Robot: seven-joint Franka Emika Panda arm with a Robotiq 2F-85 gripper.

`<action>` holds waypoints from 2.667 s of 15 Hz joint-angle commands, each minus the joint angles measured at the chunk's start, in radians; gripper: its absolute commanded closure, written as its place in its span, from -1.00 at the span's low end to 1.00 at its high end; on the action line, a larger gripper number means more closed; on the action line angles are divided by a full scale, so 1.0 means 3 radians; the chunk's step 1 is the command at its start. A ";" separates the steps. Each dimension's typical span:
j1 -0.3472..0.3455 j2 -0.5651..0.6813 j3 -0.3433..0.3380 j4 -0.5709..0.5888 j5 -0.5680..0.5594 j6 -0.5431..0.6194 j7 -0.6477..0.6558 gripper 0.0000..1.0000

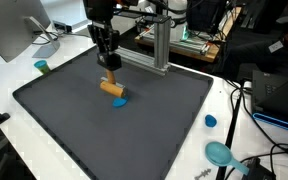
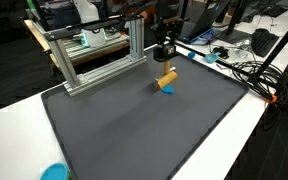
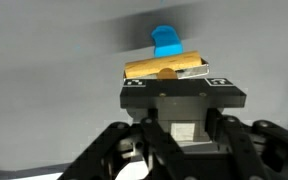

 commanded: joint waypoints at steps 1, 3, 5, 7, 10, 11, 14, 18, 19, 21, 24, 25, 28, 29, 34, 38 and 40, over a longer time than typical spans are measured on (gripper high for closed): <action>-0.0014 -0.0380 0.0123 -0.0456 0.0073 0.0099 -0.0199 0.56; 0.0005 -0.0436 0.0167 -0.0575 0.0089 0.0198 -0.0140 0.56; 0.0000 -0.0289 0.0160 -0.0437 -0.0002 0.0157 -0.0035 0.56; 0.0010 -0.0245 0.0159 -0.0444 -0.0046 0.0239 0.0042 0.56; 0.0031 -0.0094 0.0144 -0.0358 -0.0129 0.0284 0.0173 0.56; 0.0036 -0.0053 0.0144 -0.0334 -0.0123 0.0305 0.0189 0.56; 0.0059 0.0072 0.0130 -0.0269 -0.0120 0.0472 0.0280 0.56; 0.0157 0.0245 -0.0002 -0.0132 -0.0404 0.0558 0.0650 0.56; 0.0180 0.0287 -0.0027 -0.0089 -0.0472 0.0503 0.0724 0.56; 0.0238 0.0363 -0.0059 -0.0008 -0.0582 0.0474 0.0870 0.56; 0.0284 0.0493 -0.0065 0.0117 -0.0613 0.0464 0.0946 0.56; 0.0301 0.0532 -0.0071 0.0165 -0.0628 0.0402 0.0956 0.56; 0.0322 0.0618 -0.0069 0.0298 -0.0629 0.0171 0.0939 0.56; 0.0321 0.0644 -0.0061 0.0344 -0.0612 0.0108 0.0923 0.56; 0.0254 0.0797 0.0000 0.0597 -0.0431 0.0037 0.0780 0.56; 0.0107 0.0614 0.0080 0.0612 -0.0146 0.0020 0.0522 0.56; -0.0016 0.0327 0.0115 0.0494 0.0029 0.0096 0.0193 0.56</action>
